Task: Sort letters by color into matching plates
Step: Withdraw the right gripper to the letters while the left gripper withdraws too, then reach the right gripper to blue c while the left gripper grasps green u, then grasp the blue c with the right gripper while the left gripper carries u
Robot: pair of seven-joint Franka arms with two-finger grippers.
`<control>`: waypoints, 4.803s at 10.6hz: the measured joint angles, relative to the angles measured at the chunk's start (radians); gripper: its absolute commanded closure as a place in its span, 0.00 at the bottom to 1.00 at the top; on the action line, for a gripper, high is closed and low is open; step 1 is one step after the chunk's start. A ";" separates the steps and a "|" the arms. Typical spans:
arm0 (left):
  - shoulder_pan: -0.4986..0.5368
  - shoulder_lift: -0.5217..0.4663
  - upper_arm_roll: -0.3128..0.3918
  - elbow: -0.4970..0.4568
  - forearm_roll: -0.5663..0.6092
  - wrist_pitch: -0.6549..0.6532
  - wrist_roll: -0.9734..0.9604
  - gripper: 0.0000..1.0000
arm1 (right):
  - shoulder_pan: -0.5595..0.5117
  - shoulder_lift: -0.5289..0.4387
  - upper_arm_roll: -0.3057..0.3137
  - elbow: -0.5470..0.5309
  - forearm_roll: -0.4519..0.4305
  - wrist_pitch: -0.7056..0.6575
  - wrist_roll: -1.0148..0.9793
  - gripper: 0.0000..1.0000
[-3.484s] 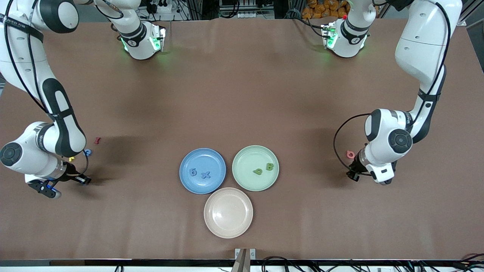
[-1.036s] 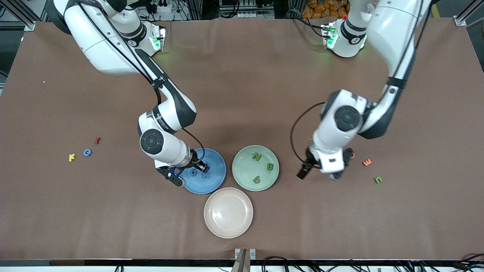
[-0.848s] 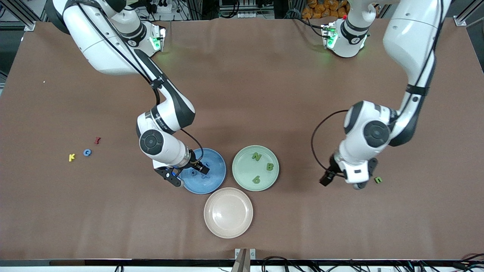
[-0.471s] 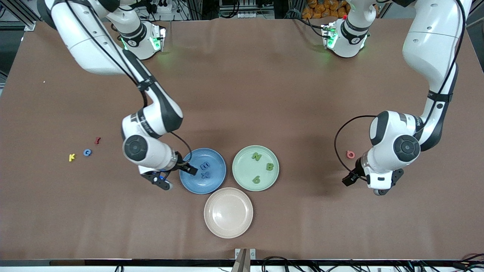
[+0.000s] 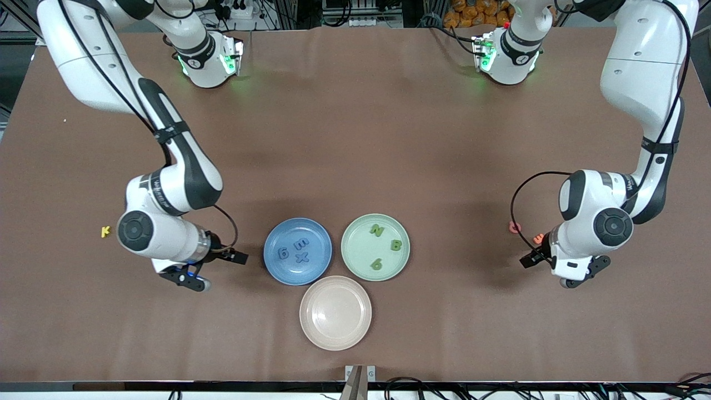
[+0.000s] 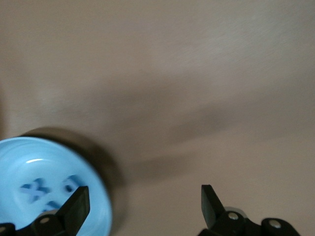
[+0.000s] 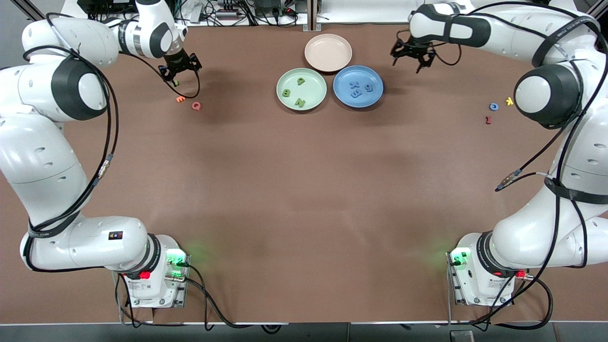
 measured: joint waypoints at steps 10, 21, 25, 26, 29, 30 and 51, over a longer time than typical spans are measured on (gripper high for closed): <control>0.025 0.041 0.045 0.000 0.028 0.092 0.137 0.00 | -0.075 -0.077 -0.298 -0.141 0.008 0.031 -0.149 0.00; 0.087 0.083 0.039 0.002 0.032 0.128 0.294 0.00 | -0.225 -0.216 -0.322 -0.475 0.065 0.334 -0.245 0.00; 0.084 0.093 0.038 0.005 0.031 0.150 0.293 1.00 | -0.242 -0.209 -0.322 -0.523 0.125 0.399 -0.299 0.00; 0.084 0.093 0.037 0.010 0.020 0.151 0.293 1.00 | -0.242 -0.201 -0.322 -0.539 0.126 0.425 -0.301 0.00; 0.084 0.093 0.036 0.024 0.007 0.153 0.288 1.00 | -0.243 -0.176 -0.322 -0.554 0.127 0.456 -0.317 0.23; 0.085 0.089 0.036 0.027 0.006 0.150 0.288 1.00 | -0.243 -0.175 -0.322 -0.554 0.127 0.457 -0.323 0.32; -0.250 -0.006 -0.244 0.112 -0.042 0.168 -0.795 1.00 | -0.248 -0.155 -0.308 -0.519 0.130 0.470 -0.456 0.76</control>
